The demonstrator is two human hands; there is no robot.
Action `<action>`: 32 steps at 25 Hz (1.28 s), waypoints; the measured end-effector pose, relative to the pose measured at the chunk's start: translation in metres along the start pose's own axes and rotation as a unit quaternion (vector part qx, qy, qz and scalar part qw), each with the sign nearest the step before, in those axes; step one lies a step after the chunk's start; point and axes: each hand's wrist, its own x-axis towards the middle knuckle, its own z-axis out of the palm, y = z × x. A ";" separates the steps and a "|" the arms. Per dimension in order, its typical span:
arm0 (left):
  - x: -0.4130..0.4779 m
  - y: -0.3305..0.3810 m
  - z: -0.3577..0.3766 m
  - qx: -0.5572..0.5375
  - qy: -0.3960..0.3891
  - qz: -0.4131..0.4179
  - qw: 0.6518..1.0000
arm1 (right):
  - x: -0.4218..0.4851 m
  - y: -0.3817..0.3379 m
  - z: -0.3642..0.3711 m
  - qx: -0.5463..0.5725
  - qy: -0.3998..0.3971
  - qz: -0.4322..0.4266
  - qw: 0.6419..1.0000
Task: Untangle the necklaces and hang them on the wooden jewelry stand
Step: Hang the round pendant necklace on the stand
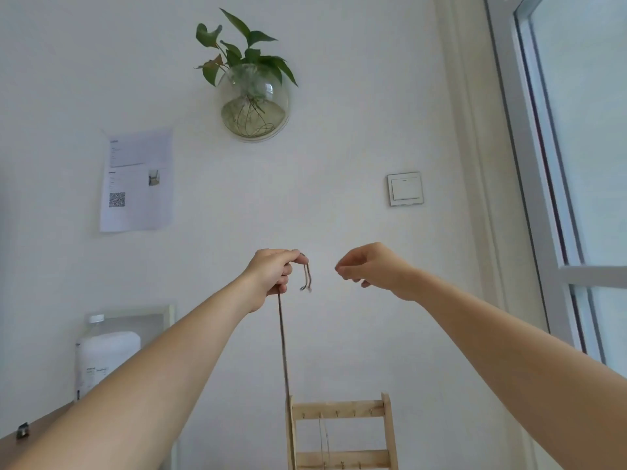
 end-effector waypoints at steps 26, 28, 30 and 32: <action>0.004 0.016 -0.010 -0.007 -0.047 0.005 0.999 | 0.011 0.009 0.049 0.088 -0.001 0.026 0.996; 0.001 0.010 -0.007 -0.036 -0.058 -0.010 0.998 | -0.004 0.039 0.055 0.057 0.018 0.057 0.997; -0.006 0.000 0.000 -0.077 -0.071 -0.028 0.994 | -0.030 0.078 0.069 0.027 0.008 0.100 0.995; -0.014 -0.006 0.006 -0.131 -0.086 -0.037 0.987 | -0.060 0.114 0.087 0.035 -0.017 0.136 0.990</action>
